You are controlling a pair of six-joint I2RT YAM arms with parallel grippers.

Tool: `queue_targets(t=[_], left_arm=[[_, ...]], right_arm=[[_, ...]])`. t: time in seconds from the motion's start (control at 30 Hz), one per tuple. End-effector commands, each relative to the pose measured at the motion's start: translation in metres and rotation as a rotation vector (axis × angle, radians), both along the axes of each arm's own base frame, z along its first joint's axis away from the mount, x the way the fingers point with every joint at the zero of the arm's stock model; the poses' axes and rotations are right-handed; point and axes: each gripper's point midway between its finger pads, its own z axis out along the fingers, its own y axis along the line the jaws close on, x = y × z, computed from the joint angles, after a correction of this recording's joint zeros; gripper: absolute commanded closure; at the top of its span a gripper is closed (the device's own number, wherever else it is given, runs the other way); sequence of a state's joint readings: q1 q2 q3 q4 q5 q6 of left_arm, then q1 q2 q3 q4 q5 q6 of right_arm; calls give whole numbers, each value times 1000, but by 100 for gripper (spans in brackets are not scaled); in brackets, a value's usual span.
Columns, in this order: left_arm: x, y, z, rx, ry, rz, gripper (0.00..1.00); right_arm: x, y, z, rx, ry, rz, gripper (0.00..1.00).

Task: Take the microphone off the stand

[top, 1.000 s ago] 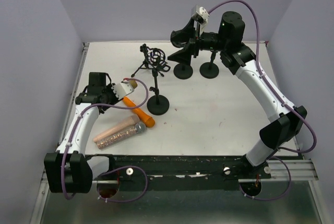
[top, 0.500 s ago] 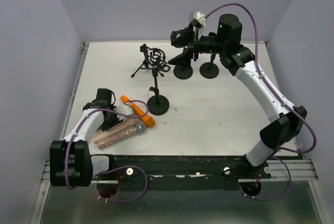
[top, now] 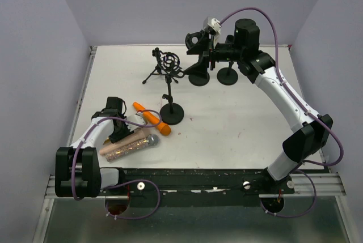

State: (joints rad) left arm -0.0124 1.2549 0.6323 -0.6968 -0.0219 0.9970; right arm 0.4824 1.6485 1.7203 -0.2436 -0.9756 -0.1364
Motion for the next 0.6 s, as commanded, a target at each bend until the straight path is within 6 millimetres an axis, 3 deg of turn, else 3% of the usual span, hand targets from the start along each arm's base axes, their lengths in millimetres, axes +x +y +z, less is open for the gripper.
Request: queue_targets(t=[0.0, 0.23, 0.57], left_arm=[[6, -2, 6, -19, -22, 14, 58], [9, -4, 11, -31, -48, 31, 50], [23, -18, 34, -117, -113, 72, 48]], right_arm=[[-1, -8, -8, -29, 0, -41, 0], [4, -12, -30, -60, 49, -101, 0], [4, -11, -40, -54, 118, -106, 0]])
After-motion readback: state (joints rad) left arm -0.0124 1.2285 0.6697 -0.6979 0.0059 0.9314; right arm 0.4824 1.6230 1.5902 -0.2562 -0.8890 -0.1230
